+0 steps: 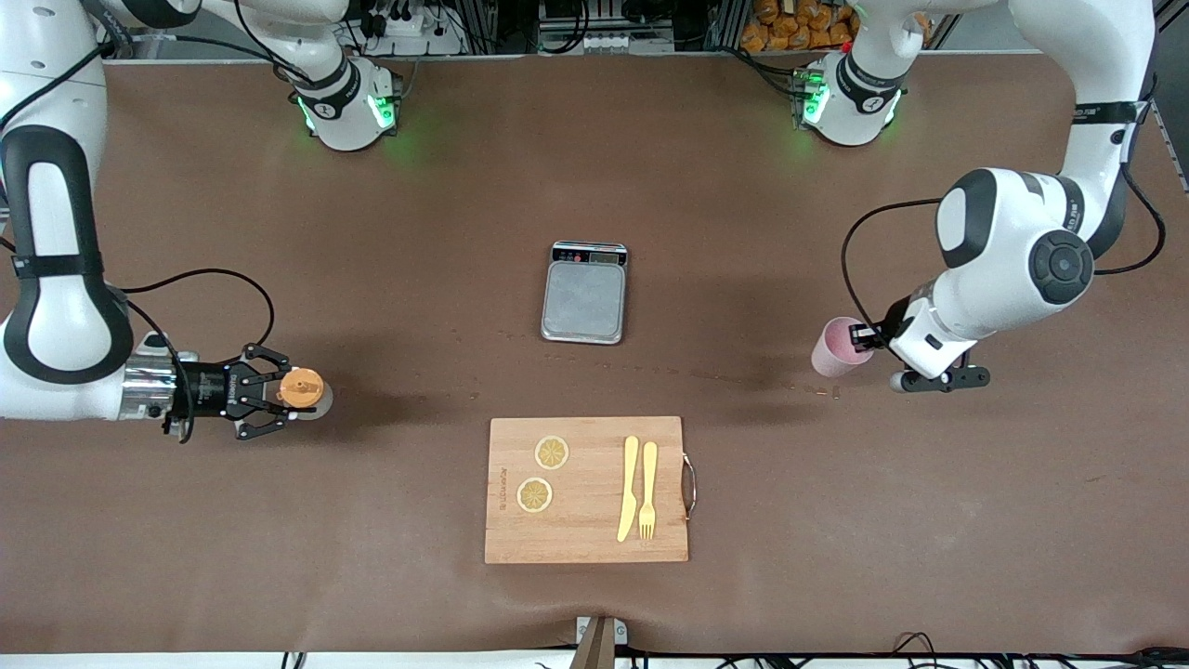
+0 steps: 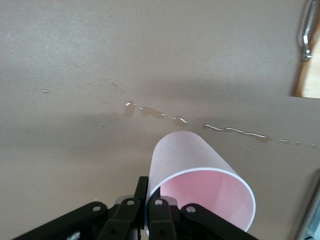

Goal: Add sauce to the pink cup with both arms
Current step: 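Carry the pink cup onto the scale with the left gripper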

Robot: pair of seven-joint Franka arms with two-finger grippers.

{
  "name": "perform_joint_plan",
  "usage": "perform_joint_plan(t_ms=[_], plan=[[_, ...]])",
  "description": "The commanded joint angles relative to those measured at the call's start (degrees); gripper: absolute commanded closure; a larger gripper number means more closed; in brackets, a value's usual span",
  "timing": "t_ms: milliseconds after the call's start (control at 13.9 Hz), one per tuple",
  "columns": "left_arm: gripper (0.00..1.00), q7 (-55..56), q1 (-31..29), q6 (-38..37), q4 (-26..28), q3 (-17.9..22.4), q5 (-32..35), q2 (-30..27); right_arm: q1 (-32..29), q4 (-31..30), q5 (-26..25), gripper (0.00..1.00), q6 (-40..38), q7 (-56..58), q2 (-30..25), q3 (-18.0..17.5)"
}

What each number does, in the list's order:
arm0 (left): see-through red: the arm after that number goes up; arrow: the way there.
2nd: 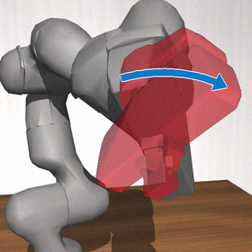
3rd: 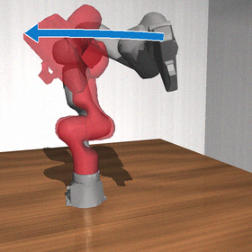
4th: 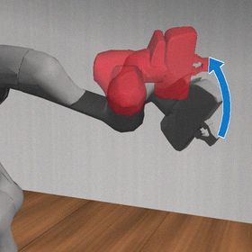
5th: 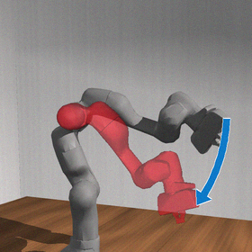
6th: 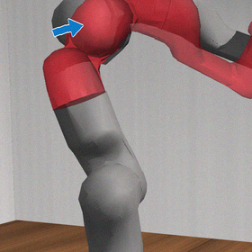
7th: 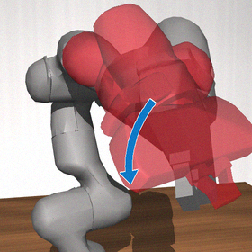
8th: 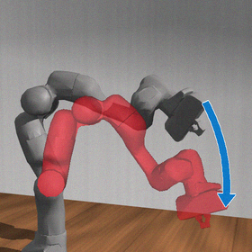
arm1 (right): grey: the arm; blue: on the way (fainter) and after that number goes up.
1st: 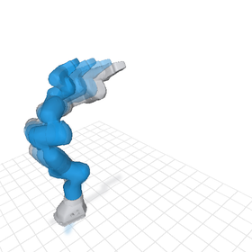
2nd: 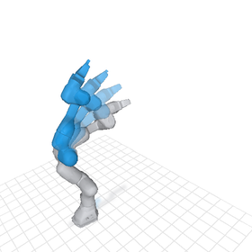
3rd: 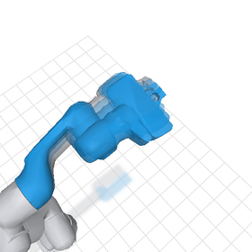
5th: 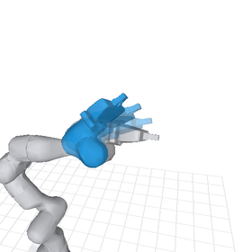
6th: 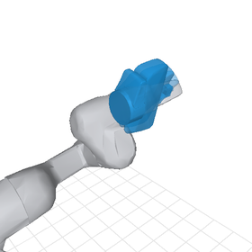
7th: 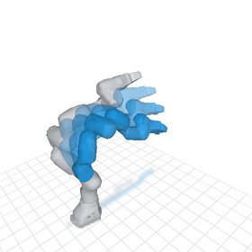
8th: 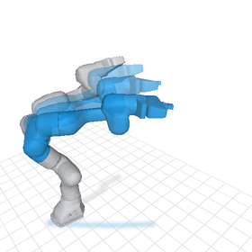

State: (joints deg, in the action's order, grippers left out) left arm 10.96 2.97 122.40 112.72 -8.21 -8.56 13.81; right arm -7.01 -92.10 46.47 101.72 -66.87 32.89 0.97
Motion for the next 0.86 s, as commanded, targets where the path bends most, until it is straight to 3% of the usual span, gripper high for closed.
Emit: perform_joint_plan(t_ms=[0, 504, 793], plan=[[1.00, 1.70, -0.33, -1.20, -0.57, -0.93, -1.11, -0.80, 1.64, -0.80, -1.64, 0.54, -0.03, -3.79, -2.66, 0.52], [1.00, 9.95, 0.11, -1.56, -4.18, -5.85, -1.55, 0.95, 7.43, 0.08, -8.58, 0.54, 3.13, -12.04, -3.71, 0.52], [1.00, 17.85, 0.37, -1.56, -5.23, -11.20, -1.64, 2.01, 10.52, -0.01, -10.17, 0.54, 5.24, -15.75, -3.80, 0.52]])
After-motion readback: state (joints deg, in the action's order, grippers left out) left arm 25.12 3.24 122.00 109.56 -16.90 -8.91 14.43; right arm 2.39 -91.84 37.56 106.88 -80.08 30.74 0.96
